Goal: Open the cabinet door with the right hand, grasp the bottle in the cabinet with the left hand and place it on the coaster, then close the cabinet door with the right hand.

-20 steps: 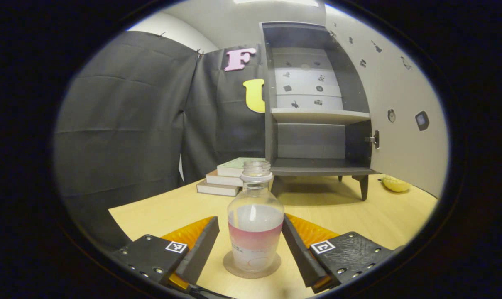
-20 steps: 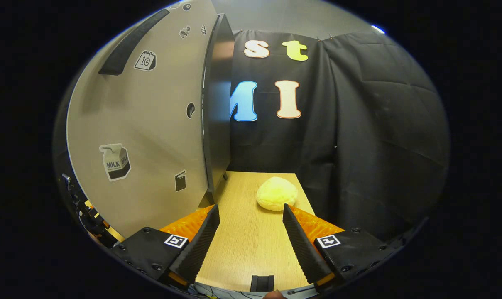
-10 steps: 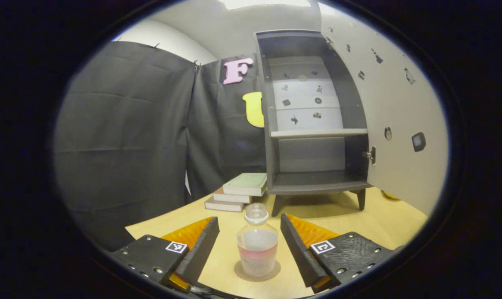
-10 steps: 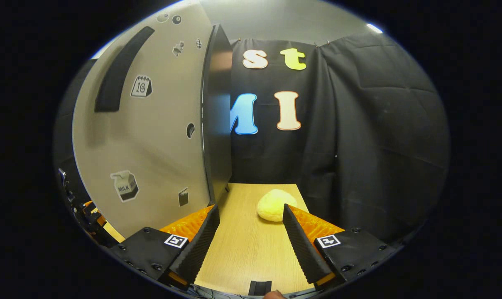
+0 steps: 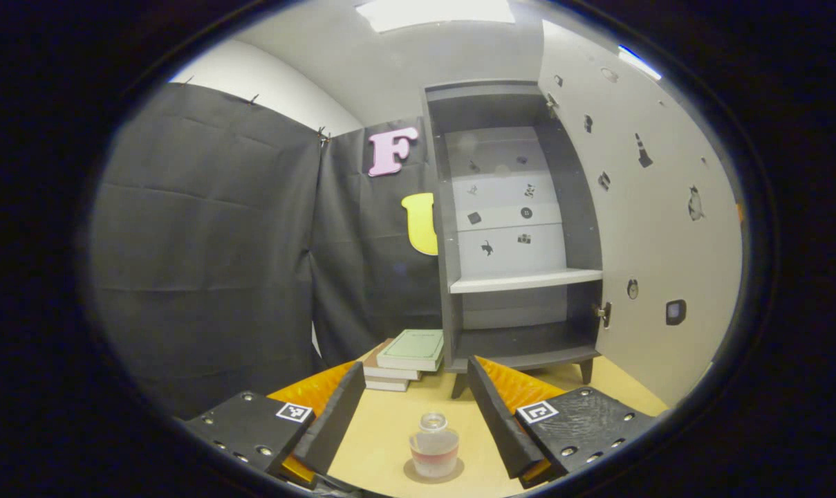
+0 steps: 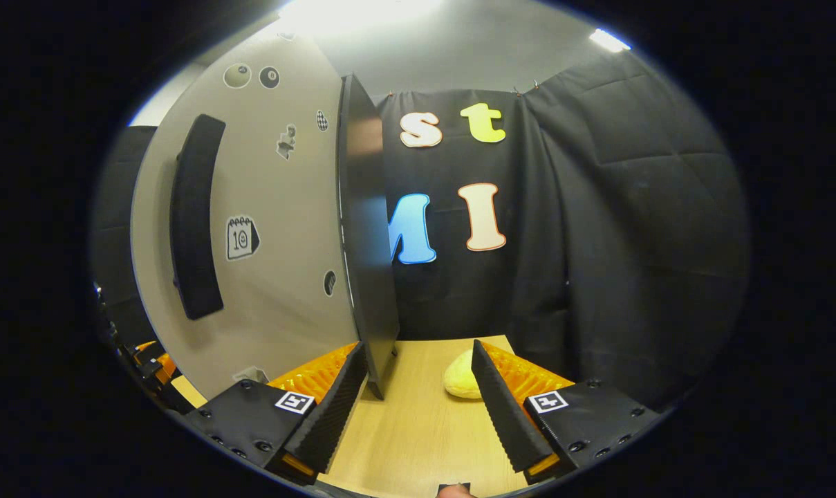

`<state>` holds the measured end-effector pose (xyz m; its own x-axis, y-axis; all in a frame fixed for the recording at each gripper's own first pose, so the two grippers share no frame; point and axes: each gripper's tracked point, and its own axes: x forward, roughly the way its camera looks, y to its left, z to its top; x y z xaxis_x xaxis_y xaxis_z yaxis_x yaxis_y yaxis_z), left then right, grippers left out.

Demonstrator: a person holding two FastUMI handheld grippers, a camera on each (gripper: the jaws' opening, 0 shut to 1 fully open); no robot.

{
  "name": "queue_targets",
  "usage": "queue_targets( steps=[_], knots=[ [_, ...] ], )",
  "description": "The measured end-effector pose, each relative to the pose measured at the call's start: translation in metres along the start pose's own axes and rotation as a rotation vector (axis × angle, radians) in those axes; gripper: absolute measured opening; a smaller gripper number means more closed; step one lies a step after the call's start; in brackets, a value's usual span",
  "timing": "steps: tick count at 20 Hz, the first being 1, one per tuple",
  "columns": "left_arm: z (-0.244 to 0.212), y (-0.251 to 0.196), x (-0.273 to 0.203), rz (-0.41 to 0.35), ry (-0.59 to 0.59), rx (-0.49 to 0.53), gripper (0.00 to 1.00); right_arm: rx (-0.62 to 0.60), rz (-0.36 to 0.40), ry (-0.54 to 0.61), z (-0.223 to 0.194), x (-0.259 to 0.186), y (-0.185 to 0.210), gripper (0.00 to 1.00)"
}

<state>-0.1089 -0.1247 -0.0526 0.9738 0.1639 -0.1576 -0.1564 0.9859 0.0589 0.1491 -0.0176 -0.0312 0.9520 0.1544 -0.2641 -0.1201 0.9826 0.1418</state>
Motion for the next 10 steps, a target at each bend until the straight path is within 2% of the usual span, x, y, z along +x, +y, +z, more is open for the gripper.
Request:
queue_targets(
  steps=[7,8,10],
  knots=[
    [0.018,0.012,0.023,-0.076,-0.007,0.001,0.89,0.007,-0.036,-0.056,0.043,-0.015,0.026,0.92],
    [0.020,0.015,0.026,-0.083,-0.007,-0.001,0.89,0.007,-0.046,-0.061,0.047,-0.019,0.029,0.97],
    [0.022,0.025,0.035,-0.086,0.002,-0.001,0.89,0.000,-0.067,-0.059,0.054,-0.024,0.034,0.97]
  ],
)
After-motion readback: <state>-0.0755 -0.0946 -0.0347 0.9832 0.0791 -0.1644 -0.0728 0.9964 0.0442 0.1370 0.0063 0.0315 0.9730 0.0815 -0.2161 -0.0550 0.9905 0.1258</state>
